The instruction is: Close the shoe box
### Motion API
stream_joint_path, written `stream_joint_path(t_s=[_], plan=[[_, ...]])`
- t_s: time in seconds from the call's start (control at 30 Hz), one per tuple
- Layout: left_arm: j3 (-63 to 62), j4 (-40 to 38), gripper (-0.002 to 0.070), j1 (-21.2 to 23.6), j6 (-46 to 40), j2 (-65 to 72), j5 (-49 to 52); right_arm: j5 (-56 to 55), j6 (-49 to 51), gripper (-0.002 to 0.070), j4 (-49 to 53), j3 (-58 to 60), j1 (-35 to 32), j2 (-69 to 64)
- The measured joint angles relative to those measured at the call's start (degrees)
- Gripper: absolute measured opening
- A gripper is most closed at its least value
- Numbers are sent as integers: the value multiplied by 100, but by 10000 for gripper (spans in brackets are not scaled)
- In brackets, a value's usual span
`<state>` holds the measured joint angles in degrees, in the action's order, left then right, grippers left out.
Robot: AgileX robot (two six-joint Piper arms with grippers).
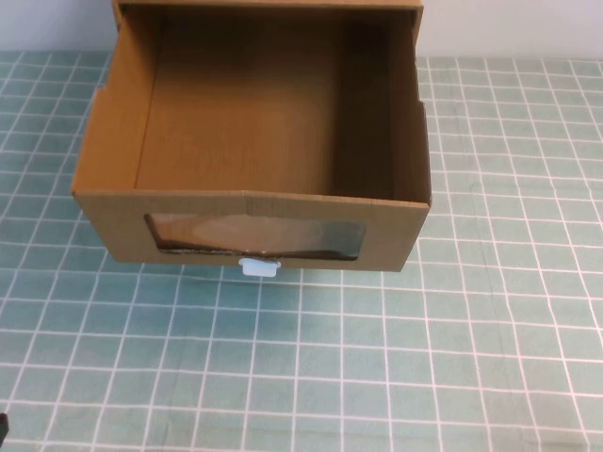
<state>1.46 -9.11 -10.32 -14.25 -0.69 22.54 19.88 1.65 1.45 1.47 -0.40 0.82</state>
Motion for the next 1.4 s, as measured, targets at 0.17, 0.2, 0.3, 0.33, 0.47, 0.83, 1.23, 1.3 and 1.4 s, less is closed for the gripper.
stream_joint_path(t_s=[0.17,0.2,0.3,0.33,0.47,0.83,1.23,1.3,1.4], plan=[[0,-143,-5,0,26,0,0,0,0,-14,0,0,0,0],[0,-153,-5,0,19,0,0,0,0,-14,0,0,0,0],[0,-179,-5,0,19,0,0,0,0,-14,0,0,0,0],[0,-179,-5,0,19,0,0,0,0,-14,0,0,0,0],[0,-179,-5,0,19,0,0,0,0,-14,0,0,0,0],[0,-199,-5,0,19,0,-34,0,0,-14,0,0,0,0],[0,-199,-5,0,19,0,-241,-99,0,-14,0,9,0,0],[0,-199,-5,0,19,0,-454,-303,0,-14,0,9,0,0],[8,-232,-5,0,46,0,-1066,-952,0,-15,0,9,0,0]])
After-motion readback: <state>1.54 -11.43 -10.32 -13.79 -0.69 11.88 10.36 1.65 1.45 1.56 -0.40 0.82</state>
